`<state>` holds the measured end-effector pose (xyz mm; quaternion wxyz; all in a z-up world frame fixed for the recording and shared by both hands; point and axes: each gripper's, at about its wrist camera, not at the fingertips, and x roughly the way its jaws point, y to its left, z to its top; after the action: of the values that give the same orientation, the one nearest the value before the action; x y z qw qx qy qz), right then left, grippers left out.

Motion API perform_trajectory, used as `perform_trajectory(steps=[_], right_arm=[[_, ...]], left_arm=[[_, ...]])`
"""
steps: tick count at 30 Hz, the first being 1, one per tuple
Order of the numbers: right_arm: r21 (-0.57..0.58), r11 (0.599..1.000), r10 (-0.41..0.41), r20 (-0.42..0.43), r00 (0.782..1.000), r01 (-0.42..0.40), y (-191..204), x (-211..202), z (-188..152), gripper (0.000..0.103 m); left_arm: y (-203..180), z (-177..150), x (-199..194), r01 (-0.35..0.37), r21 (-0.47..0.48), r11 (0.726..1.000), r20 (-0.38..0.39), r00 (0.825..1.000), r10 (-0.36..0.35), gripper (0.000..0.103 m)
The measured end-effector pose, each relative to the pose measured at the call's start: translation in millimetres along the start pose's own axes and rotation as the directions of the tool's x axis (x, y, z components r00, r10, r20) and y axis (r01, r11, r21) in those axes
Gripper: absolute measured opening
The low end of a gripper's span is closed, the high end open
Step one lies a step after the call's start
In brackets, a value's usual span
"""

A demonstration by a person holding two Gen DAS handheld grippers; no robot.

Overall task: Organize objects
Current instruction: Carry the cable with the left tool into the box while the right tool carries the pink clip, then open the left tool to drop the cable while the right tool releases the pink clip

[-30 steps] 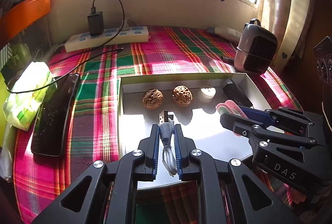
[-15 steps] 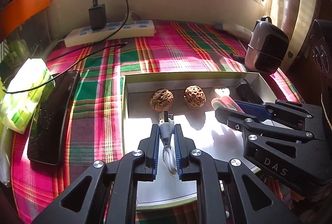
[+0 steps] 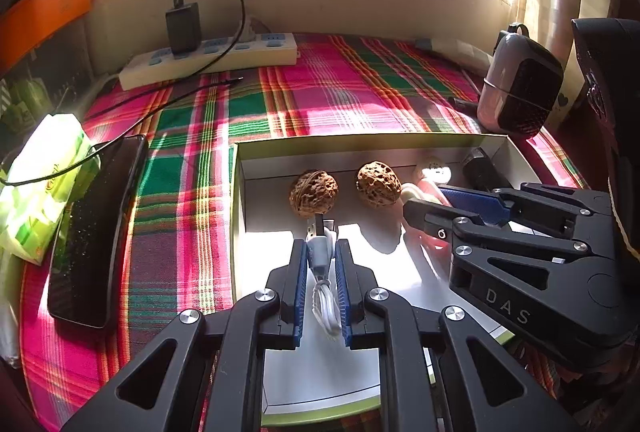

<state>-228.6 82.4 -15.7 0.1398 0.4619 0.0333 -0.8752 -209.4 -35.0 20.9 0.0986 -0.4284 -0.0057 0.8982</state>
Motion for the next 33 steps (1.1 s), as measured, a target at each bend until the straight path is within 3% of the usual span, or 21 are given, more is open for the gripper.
perform_trajectory(steps=[33], right_arm=[[0.01, 1.0, -0.018, -0.016, 1.0, 0.018, 0.3, 3.6, 2.1, 0.025]], left_arm=[[2.5, 0.9, 1.3, -0.012, 0.002, 1.0, -0.006, 1.0, 0.012, 0.013]])
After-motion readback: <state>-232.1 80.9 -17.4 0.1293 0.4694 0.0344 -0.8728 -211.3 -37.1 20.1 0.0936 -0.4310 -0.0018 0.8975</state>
